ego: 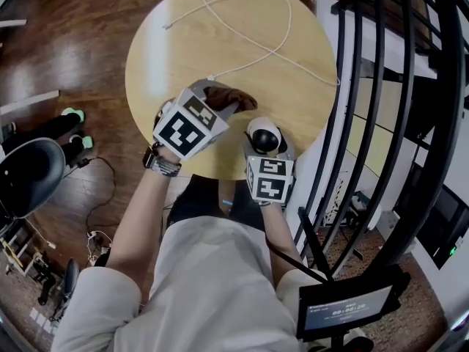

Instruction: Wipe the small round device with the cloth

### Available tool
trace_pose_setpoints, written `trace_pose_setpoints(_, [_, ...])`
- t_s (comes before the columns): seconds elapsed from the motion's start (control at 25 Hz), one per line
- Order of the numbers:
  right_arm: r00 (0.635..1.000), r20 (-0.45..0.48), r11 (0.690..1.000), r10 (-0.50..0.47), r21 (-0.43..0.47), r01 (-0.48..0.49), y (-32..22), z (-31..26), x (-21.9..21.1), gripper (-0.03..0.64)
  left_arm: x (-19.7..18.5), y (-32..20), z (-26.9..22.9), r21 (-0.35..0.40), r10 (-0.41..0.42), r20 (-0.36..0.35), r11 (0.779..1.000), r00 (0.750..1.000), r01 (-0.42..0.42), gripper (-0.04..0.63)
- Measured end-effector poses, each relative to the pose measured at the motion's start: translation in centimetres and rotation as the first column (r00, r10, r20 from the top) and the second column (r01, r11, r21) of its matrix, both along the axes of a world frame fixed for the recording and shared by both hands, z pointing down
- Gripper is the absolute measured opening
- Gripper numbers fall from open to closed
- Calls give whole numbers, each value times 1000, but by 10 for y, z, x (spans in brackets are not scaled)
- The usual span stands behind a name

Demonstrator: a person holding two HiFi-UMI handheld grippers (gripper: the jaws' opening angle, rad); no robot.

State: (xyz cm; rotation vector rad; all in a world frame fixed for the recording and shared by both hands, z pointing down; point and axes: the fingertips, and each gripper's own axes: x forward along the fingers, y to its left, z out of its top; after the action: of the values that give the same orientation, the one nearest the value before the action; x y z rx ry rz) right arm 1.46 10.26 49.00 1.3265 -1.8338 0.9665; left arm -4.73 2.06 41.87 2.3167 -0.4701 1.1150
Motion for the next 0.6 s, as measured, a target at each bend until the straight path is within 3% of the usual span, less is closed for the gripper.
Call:
trace_pose_setpoints(0.2, [996,-21,996,-87,-4,87,0,2,7,359,3,11,-8,-30,-47,-78,999,996,45,87])
trace_pose_setpoints(0.32, [983,-21,983,-181,-19,181,0,1,5,353,11,21,-16,-60,5,-108,998,994,-12,87])
trace_pose_setpoints(0.6, [870,-54,871,-491,-23,490,10,-1,0,350,29,49,-52,-166,146,-237,968,960,-188,87])
